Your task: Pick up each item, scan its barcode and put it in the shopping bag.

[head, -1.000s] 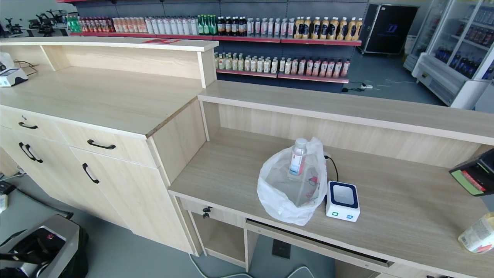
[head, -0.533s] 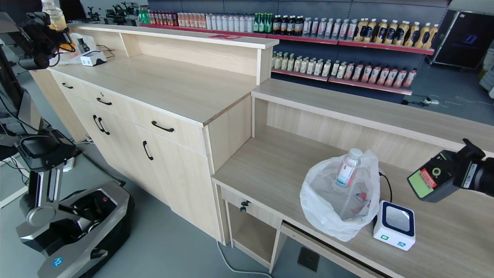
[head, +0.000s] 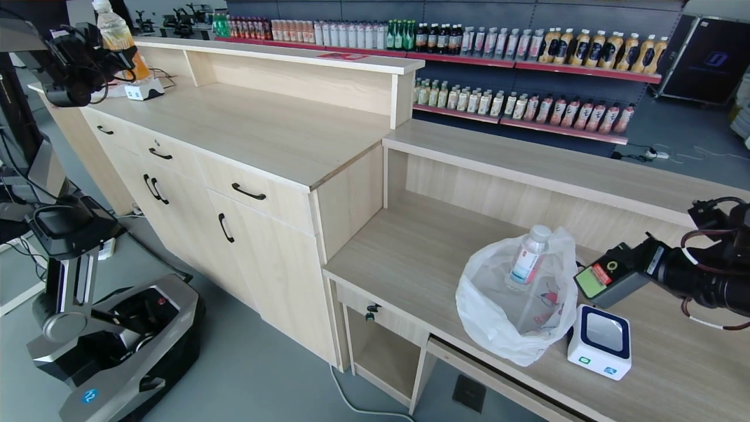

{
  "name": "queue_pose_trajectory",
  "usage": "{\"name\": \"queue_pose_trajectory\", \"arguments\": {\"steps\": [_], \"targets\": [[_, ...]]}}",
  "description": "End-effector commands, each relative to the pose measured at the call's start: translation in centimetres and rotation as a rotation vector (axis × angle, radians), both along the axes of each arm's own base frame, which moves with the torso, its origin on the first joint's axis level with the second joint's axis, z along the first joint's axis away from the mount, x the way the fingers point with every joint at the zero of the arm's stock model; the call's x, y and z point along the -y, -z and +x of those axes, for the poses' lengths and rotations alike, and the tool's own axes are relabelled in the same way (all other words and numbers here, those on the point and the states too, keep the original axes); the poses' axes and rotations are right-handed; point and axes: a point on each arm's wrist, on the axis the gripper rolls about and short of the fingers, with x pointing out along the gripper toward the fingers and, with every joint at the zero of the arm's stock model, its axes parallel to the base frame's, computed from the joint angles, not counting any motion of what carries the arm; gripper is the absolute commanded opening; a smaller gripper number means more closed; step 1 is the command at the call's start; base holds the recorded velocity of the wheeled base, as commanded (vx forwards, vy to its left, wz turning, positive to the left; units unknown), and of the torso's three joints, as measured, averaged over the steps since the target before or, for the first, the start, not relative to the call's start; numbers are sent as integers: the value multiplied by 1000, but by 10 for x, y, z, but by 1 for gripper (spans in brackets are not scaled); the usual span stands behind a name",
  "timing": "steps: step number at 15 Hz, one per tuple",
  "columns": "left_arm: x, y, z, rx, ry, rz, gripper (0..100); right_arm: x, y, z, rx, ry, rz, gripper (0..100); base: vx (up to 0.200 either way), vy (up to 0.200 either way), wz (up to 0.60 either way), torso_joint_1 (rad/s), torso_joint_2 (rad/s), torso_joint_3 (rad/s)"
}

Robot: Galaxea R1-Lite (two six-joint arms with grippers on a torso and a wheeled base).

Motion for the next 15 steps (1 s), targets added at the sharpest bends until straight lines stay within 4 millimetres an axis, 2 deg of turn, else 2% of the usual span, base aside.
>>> {"name": "queue_pose_trajectory", "arguments": {"steps": [1, 6, 15], "targets": [[0, 0, 0, 0, -1, 0, 100, 20, 21, 13, -48, 6, 8, 0, 0, 0, 0, 0, 0, 0], [0, 0, 0, 0, -1, 0, 100, 44, 33, 7, -68, -1, -84, 0, 0, 0, 0, 0, 0, 0], [0, 0, 0, 0, -1, 0, 100, 50, 63, 17, -126, -23, -100, 0, 0, 0, 0, 0, 0, 0]]}}
